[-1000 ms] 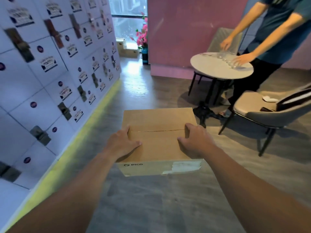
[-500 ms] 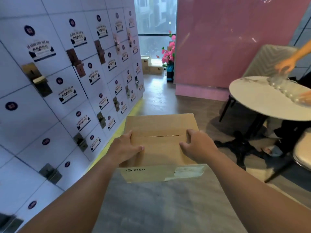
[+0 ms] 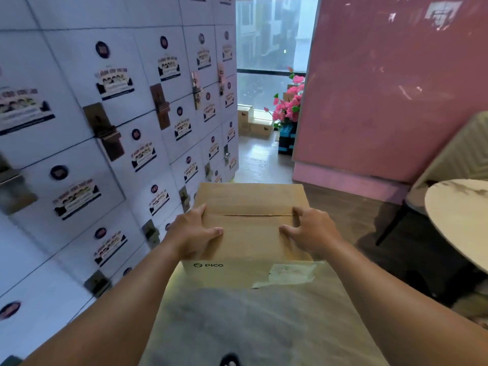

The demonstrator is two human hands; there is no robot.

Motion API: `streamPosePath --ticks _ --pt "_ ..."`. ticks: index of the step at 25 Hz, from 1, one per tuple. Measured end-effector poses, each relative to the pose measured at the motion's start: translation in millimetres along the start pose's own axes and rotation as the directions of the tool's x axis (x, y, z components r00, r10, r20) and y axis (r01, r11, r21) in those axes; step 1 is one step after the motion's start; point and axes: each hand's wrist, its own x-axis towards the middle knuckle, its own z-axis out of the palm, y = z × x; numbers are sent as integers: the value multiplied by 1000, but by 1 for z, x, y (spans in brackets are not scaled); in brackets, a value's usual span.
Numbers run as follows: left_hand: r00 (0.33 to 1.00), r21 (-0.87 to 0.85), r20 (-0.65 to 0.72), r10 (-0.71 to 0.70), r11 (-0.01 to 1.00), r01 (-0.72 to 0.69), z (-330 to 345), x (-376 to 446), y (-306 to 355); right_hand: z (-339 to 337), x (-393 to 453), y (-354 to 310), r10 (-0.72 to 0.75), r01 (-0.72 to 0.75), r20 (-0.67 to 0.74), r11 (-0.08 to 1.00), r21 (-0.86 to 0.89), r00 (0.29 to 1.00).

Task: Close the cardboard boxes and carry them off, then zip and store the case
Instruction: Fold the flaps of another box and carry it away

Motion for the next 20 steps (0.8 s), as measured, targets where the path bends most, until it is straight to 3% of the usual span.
streamPosePath --ticks 5,11,20 --pt "997 -65 58 55 997 -51 -2 182 1 -5 169 -6 95 -95 -2 995 22 995" --pt "987 -20 131 93 996 -92 19 384 22 -7 354 26 168 -169 21 985 43 986" --pt "987 21 148 60 998 -64 55 689 69 -30 662 81 150 -154 61 986 60 987"
